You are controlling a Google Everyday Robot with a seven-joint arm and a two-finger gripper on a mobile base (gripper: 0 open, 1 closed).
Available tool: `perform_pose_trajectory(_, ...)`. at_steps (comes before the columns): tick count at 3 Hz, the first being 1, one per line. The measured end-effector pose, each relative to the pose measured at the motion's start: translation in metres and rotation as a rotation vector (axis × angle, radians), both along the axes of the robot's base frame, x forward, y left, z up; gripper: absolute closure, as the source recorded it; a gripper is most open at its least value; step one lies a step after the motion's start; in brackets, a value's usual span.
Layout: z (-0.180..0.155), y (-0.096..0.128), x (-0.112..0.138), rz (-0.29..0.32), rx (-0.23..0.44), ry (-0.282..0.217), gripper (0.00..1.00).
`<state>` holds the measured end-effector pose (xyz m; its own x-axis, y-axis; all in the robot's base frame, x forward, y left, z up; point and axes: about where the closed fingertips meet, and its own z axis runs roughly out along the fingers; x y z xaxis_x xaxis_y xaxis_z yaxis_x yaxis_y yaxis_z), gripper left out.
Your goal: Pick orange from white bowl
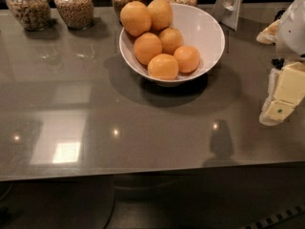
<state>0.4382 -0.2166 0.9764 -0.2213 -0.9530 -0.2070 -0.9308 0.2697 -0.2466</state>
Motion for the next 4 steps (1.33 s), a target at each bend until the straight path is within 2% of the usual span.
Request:
perform_pose_trajectory(1,0.0,0.0,0.0,0.0,0.0,0.0,0.0)
perform_pose_trajectory(2,0.006,0.004,0.009,0.029,0.055,-0.075,0.0)
perform_pose_trajectory(3,0.034,0.02,0.048,0.105,0.175,-0.249,0.0)
perform_pose_trajectory(4,0.067,0.037,0.095,0.151,0.286,-0.386,0.0)
